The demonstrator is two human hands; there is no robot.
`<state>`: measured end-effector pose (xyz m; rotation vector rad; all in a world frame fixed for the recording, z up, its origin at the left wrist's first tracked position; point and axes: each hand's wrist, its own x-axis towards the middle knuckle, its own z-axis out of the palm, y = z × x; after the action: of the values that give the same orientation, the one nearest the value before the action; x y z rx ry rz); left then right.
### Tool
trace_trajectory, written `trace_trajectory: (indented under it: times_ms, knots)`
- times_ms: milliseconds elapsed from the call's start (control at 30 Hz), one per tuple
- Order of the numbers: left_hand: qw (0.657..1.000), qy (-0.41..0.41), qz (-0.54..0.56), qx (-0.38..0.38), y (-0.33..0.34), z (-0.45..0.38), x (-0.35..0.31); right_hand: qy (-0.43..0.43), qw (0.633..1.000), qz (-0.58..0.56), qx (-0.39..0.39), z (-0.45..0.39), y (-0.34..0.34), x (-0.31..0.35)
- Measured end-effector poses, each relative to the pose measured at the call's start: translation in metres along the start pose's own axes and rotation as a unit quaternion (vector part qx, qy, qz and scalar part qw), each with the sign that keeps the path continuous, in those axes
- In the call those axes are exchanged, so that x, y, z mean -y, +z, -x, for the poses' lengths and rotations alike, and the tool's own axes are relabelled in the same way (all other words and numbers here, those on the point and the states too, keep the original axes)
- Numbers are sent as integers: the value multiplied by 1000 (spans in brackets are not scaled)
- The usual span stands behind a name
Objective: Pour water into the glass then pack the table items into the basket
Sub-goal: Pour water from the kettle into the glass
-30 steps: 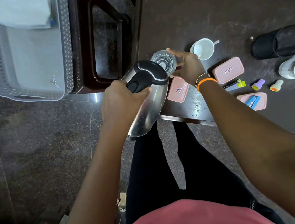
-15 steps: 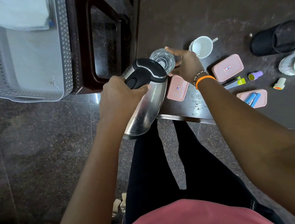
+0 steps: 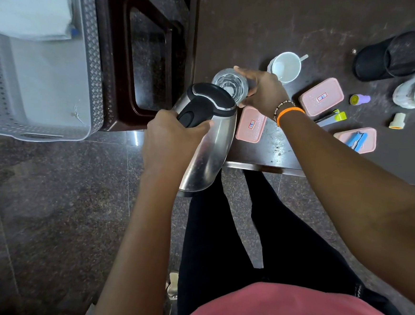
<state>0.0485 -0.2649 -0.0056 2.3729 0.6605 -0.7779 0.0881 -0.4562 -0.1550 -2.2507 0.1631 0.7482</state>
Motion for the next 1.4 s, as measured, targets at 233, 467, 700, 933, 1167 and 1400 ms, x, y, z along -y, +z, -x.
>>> trace_trajectory:
  times_ms: [233, 467, 700, 933, 1167, 1400]
  knots:
    - [1000, -4, -5, 0, 0, 0, -4, 3, 1000, 7, 1, -1, 1, -1]
    - [1000, -5, -12, 0, 0, -1, -6, 2, 1000, -1, -5, -1, 2, -2]
    - [1000, -4, -7, -1, -1, -3, -7, -7, 1000, -6, -5, -1, 2, -3]
    - [1000, 0, -3, 1, -2, -3, -6, 4, 1000, -19, 3, -2, 1, -3]
    - [1000, 1, -19, 6, -2, -5, -7, 11, 1000, -19, 5, -3, 1, -4]
    - [1000, -7, -20, 5, -2, -6, -8, 1, 1000, 6, 10, -5, 1, -7]
